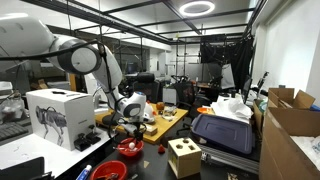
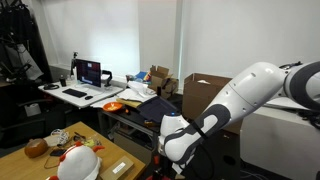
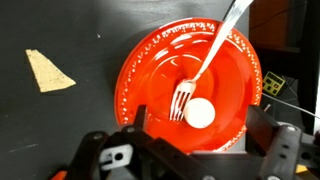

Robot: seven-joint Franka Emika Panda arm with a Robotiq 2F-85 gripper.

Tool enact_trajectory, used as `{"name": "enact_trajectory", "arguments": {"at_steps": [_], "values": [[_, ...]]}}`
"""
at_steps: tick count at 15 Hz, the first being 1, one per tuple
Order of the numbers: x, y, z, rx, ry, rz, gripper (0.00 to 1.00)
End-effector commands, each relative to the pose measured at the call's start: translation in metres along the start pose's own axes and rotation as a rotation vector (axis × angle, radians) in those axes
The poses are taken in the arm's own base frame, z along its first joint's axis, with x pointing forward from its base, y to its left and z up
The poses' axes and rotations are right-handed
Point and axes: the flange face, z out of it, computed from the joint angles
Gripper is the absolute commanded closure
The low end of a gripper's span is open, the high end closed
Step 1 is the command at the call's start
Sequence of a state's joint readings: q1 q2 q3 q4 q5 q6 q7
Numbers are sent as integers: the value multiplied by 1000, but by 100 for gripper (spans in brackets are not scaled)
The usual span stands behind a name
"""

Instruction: Pick up the white object and put it in the red bowl

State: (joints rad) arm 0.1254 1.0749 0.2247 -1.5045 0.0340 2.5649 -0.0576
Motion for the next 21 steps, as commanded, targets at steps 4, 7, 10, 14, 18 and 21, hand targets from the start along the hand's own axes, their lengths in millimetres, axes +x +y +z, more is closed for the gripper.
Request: {"name": "enact_trajectory", "arguments": {"at_steps": [4, 7, 10, 14, 18, 21], "values": [[-5, 27, -57, 28, 5, 35, 0], [-19, 45, -87, 48, -11, 26, 0], [-47, 57, -114, 107, -31, 14, 0], [-94, 44, -146, 165, -52, 40, 0], [-150, 33, -172, 182, -67, 73, 0], [-196, 26, -190, 184, -80, 113, 0]]}}
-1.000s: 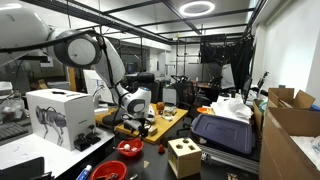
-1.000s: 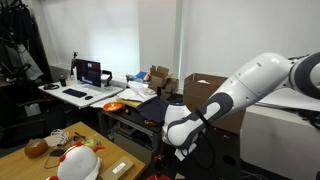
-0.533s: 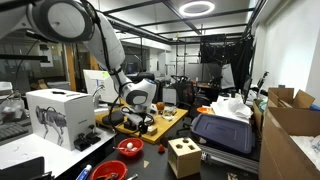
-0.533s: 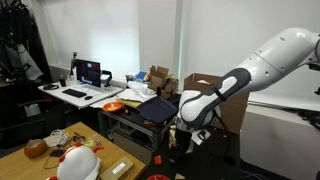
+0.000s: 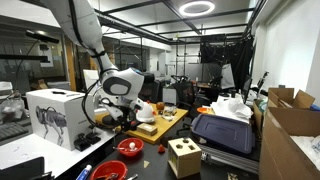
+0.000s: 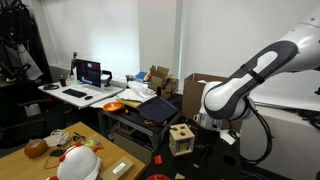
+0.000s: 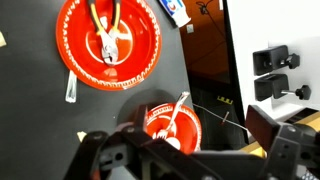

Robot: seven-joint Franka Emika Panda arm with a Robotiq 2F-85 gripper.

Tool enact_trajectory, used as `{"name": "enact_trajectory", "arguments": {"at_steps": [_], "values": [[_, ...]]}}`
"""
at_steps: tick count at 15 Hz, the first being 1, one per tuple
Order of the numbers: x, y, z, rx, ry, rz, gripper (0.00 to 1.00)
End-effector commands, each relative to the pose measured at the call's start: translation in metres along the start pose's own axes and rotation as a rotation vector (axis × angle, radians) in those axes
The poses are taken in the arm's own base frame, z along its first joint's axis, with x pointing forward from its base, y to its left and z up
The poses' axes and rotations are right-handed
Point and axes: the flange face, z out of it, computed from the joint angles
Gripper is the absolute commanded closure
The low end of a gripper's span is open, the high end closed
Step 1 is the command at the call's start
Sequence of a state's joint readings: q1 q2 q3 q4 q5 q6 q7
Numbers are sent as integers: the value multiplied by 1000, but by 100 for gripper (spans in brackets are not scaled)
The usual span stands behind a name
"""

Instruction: Pick up the white object and put it in the red bowl

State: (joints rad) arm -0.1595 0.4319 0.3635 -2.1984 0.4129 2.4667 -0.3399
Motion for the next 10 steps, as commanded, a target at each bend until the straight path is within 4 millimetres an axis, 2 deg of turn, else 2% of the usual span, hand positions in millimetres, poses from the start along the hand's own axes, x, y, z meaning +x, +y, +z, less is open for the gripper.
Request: {"name": "enact_trajectory", "arguments": {"at_steps": [1, 4, 10], "values": [[-72, -8, -27, -7, -11, 33, 0], [-117, -16, -39, -7, -13, 45, 0], [-175, -41, -70, 24, 4, 10, 0]]}}
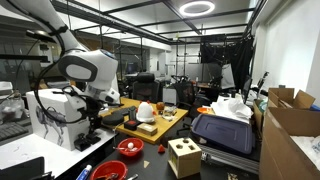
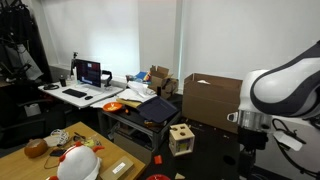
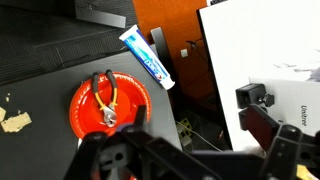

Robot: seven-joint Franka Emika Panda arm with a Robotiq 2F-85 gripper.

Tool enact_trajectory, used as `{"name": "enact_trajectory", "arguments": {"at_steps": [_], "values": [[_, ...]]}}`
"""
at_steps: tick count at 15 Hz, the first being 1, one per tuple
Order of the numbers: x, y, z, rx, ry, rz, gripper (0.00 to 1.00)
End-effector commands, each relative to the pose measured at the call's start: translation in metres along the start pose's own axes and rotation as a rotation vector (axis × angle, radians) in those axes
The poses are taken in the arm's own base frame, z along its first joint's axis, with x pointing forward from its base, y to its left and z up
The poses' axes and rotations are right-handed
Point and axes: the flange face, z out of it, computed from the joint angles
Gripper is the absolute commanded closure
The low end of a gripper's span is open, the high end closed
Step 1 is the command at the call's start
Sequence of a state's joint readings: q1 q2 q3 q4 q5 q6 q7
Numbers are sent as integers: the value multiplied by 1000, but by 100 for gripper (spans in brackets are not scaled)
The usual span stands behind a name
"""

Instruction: Pick up the white object and put it in the red bowl

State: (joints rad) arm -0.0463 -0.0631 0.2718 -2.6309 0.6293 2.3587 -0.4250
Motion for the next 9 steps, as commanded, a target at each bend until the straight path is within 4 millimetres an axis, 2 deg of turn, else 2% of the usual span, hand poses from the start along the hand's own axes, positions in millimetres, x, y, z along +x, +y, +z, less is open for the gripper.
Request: {"name": "enact_trajectory", "arguments": {"at_steps": [1, 4, 6, 7, 8, 9], "values": [[-43, -12, -29, 22, 34, -30, 0], [-60, -8, -46, -18, 49, -22, 0], [-68, 0, -58, -125, 69, 7, 0], [-68, 3, -62, -185, 73, 23, 0], [-58, 3, -73, -223, 72, 32, 0], [-60, 4, -76, -269, 76, 38, 0]]}}
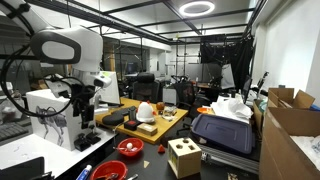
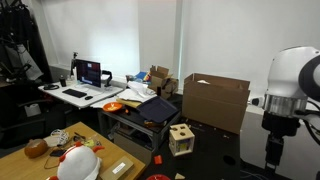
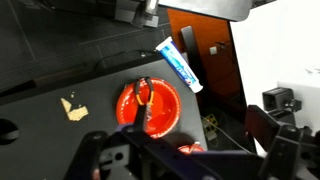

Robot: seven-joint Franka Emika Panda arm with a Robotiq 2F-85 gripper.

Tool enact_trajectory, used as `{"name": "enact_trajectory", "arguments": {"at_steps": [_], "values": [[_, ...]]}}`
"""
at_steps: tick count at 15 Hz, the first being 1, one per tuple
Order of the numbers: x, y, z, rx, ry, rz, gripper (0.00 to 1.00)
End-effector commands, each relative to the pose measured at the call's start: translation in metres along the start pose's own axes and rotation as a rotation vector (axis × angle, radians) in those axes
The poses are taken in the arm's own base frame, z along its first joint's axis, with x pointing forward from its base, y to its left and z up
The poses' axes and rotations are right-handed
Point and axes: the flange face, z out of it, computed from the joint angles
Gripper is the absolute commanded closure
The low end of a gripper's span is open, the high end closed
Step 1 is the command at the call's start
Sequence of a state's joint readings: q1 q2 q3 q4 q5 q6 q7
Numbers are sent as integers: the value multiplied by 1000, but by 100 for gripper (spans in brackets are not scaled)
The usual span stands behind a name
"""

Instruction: Pick up the white object and put it in the red bowl

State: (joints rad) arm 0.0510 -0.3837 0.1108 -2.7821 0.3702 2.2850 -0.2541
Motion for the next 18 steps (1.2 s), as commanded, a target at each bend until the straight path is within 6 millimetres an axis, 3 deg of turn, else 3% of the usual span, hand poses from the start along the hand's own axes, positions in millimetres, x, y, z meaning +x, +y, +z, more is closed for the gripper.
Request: {"name": "enact_trajectory", "arguments": {"at_steps": [1, 8, 9, 11, 12, 15, 18], "values": [[-2, 5, -21, -130, 28, 36, 0], [2, 13, -37, -258, 116, 60, 0], [10, 30, -31, -248, 121, 83, 0], [18, 45, -14, -145, 94, 154, 0], [10, 29, -29, -201, 106, 104, 0], [13, 48, -15, -159, 82, 154, 0], [15, 47, -10, -157, 74, 152, 0]]}}
